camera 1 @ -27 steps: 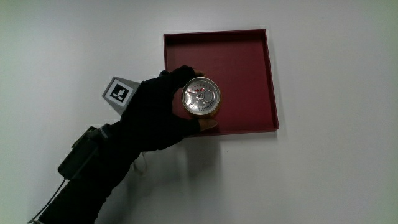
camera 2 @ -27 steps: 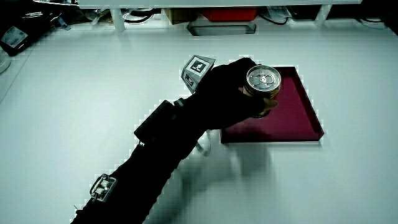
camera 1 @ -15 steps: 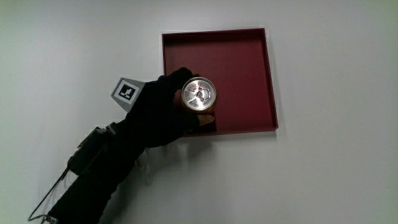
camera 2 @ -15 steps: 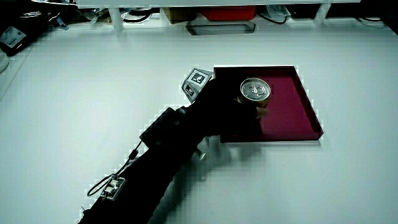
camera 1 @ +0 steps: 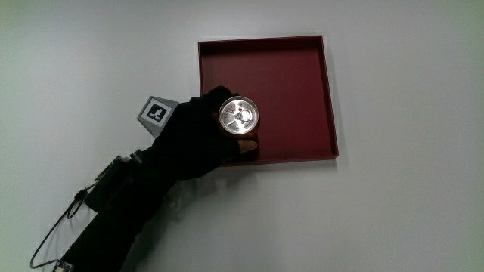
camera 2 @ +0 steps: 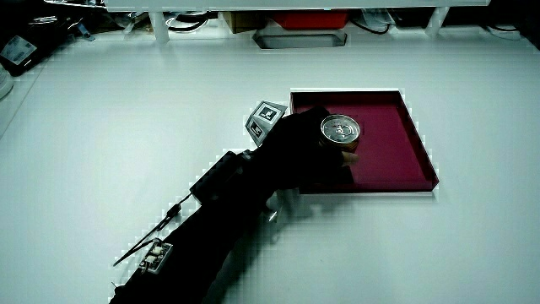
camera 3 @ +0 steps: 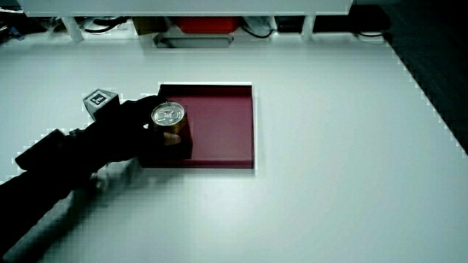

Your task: Place red bull into plate

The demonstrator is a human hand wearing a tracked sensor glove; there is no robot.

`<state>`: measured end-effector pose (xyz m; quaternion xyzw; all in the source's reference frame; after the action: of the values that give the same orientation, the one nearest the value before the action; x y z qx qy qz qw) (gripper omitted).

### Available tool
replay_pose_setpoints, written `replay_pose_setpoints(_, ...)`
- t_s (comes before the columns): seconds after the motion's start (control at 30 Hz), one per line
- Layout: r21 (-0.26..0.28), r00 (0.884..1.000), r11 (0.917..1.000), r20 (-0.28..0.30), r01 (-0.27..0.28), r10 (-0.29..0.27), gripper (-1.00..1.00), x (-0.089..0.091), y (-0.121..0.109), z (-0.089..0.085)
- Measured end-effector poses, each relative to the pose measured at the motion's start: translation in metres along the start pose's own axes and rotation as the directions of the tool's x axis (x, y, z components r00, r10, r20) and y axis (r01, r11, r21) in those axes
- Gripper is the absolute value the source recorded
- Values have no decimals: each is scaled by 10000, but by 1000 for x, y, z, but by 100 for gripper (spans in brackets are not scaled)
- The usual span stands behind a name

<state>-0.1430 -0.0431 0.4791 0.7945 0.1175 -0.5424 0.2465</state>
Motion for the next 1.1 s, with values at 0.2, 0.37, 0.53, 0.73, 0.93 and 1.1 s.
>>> replay_pose_setpoints(0.2, 42, 9998, 10000, -211, -30, 31, -7, -3, 1, -1)
replay_pose_setpoints(0.37, 29, 9998, 9999, -179, -125, 126, -23, -3, 0, -1)
replay_pose_setpoints(0.53, 64, 9999, 9999, -44, -121, 121, -40, -4, -1, -2)
replay_pose_setpoints(0.73, -65, 9993, 9999, 369, -81, 83, -60, -5, -3, 1)
replay_pose_setpoints(0.93, -356, 9941, 9992, 1082, 157, -118, -80, 8, -13, 17)
replay_pose_setpoints(1.1, -454, 9983, 9984, 491, 341, -319, -97, 28, -24, 37)
